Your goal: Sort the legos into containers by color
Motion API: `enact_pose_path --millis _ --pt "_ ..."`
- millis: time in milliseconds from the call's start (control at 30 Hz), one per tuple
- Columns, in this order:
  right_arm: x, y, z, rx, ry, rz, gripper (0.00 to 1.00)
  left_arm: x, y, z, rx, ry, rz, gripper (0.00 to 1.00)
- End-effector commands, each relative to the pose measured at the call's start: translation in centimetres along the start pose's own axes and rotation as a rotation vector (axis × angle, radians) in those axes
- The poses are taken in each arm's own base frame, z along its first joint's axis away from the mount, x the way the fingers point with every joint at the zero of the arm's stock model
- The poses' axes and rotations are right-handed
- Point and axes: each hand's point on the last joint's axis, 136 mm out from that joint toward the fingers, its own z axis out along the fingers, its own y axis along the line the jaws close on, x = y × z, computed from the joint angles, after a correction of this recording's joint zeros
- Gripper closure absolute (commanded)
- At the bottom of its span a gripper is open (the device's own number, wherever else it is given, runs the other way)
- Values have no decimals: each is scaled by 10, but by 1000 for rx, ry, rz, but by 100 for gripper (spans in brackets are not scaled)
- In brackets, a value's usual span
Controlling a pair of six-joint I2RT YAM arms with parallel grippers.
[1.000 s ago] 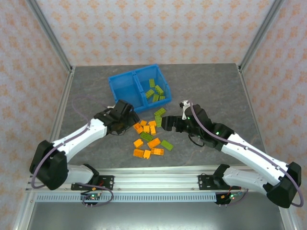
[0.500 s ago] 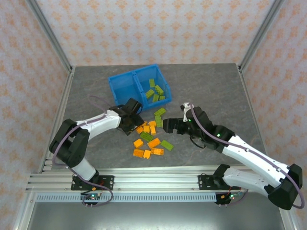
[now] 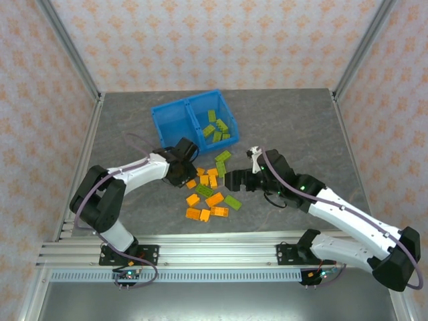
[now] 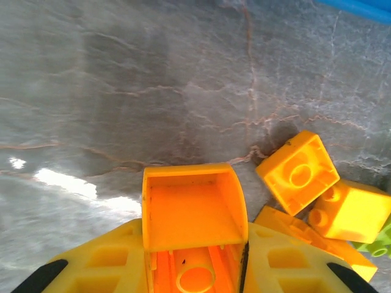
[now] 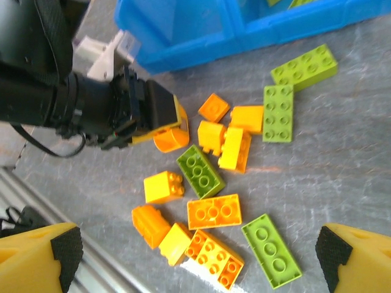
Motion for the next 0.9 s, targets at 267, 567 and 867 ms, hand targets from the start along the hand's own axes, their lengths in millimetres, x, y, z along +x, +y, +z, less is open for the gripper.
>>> enact_pose_path --millis 267,567,867 --pt "-27 20 -16 -57 -92 -5 1 -132 -45 -154 -50 -549 258 79" --pt "-30 12 -24 -22 -129 45 1 -216 -81 -93 68 -441 132 79" --pt "-33 8 -32 8 -148 51 1 -236 -90 -40 25 -337 121 55"
